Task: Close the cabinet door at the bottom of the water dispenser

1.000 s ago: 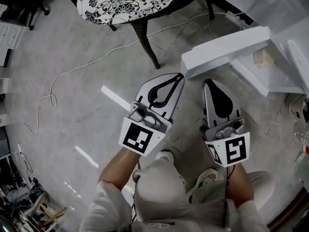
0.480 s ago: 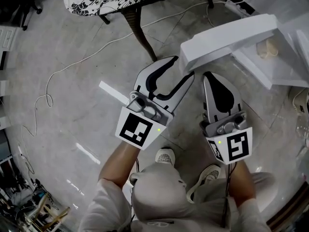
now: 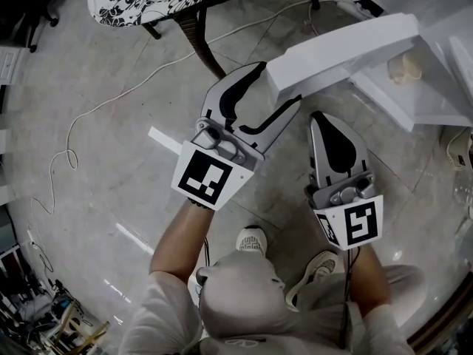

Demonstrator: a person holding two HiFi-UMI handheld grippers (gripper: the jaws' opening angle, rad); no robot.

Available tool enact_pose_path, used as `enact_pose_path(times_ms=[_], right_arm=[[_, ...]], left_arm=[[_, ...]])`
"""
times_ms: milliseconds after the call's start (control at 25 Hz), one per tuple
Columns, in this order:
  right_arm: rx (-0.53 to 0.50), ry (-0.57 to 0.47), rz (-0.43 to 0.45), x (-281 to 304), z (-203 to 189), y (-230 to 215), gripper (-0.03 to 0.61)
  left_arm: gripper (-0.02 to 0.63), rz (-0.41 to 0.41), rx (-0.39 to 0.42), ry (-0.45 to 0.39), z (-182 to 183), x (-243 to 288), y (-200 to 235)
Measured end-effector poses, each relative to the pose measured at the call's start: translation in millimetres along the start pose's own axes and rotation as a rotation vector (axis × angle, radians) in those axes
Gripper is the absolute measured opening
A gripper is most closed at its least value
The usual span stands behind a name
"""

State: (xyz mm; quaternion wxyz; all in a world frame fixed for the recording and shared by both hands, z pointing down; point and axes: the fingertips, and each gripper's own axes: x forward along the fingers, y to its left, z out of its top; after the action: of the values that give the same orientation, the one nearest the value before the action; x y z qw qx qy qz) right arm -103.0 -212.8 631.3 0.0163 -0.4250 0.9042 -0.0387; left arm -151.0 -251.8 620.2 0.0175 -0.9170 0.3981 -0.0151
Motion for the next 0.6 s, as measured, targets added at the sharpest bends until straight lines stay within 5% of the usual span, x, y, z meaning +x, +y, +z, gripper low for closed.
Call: enact_pose_path(times_ms=[160, 440, 600], right_arm=[[0.004, 0.002, -0.012, -4, -4, -3, 0.018], [0.0, 0.007, -0.046, -13, -13, -8, 0.018], [-0.087, 0.001, -0.131, -26, -23, -14, 0.017]], left_arm=[[0.193, 0.016, 0.022, -0.018, 2, 3, 2], [0.178, -0.001, -0.003, -0.013, 3, 1, -6], [0.175, -0.025, -0.026, 0.009, 4, -4, -21]])
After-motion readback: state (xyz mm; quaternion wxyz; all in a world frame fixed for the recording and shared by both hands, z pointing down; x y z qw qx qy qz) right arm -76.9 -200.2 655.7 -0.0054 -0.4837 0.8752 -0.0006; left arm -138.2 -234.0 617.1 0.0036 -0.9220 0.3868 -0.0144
